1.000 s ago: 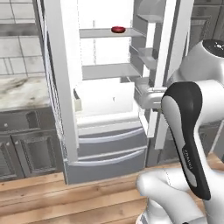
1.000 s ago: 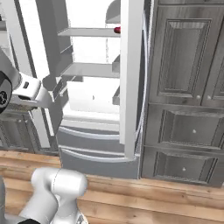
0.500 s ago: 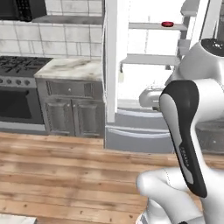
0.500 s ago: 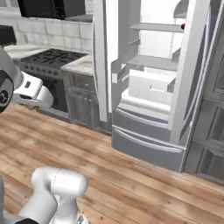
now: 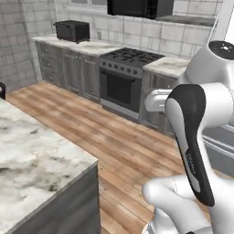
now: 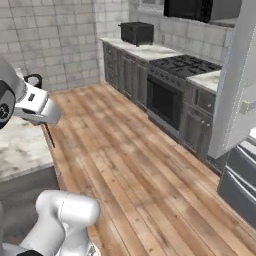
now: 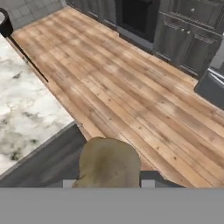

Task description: Retrieve the bottle and the shaker from the cabinet and place them next to the mixing bowl on the counter. Then add garlic from the fridge to the mixing bowl.

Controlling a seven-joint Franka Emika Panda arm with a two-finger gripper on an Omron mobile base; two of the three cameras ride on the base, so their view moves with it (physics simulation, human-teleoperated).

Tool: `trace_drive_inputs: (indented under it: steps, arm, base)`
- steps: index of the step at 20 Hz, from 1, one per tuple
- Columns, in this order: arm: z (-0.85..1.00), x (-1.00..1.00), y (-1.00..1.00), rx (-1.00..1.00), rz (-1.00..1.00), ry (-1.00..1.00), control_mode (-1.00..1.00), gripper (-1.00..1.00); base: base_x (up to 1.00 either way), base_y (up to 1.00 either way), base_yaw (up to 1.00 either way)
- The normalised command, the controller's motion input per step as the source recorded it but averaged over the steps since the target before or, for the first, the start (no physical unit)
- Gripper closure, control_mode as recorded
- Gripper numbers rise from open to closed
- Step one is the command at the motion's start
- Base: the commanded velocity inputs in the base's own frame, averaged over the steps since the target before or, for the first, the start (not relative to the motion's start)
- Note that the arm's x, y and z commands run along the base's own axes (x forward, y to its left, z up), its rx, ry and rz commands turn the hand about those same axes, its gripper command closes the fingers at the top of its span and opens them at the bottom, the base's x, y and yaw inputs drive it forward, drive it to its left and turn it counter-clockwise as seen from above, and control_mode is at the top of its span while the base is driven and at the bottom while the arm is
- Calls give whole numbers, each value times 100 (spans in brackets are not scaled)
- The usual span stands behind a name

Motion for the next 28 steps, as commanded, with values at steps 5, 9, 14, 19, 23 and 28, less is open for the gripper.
trace_drive_inputs:
  steps: [5, 9, 14, 19, 23, 28]
  arm:
    - [0, 0, 0, 0, 0, 0, 100, 100]
    - [0, 0, 0, 0, 0, 0, 100, 100]
    - [0, 0, 0, 0, 0, 0, 100, 100]
    - [0, 0, 0, 0, 0, 0, 100, 100]
    - [0, 0, 0, 0, 0, 0, 100, 100]
    - [0, 0, 0, 0, 0, 0, 100, 100]
  base:
    - [-37, 22, 88]
    - [-36, 92, 72]
    - [-21, 100, 69]
    - [9, 100, 64]
    - [44, 92, 61]
    - [92, 52, 59]
